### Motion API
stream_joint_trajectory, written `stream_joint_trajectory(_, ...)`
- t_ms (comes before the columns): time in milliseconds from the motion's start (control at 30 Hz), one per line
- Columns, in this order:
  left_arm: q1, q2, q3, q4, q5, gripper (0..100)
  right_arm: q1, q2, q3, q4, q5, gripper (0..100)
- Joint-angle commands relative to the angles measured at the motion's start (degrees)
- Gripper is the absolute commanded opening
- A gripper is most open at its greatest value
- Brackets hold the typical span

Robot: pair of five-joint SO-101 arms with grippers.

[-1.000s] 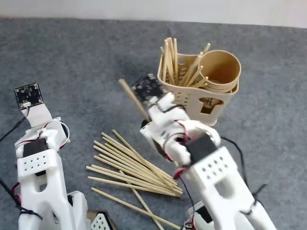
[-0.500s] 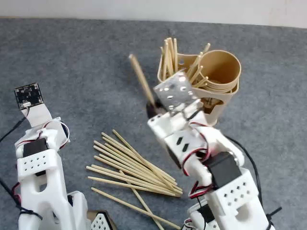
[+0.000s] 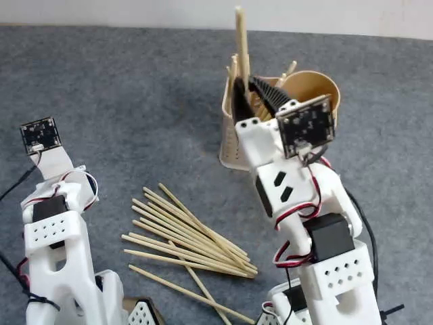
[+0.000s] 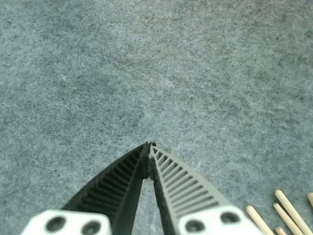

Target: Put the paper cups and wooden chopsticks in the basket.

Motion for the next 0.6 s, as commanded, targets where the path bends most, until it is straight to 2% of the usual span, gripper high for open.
stream_joint_trajectory(0,-0.57,-1.10,-0.22,-0.97,-0.35,1,0.92,-1.01,-1.98,-6.02,-0.35,0.5)
stream_joint_trajectory(167,-0.57,-1.10,-0.22,-0.97,-0.35,1,1.01,-0.92,-1.54,-12.00,-0.35,0.5)
stream_joint_trajectory(300,-0.57,-1.01,-0.22,-0.97,-0.35,1,3.91,-0.66,0.40,-15.69,-0.35,0.5)
stream_joint_trajectory(567,-0.57,-1.01,-0.22,-0.97,-0.35,1,6.55,6.90,6.20,-21.58,-0.70,0.5)
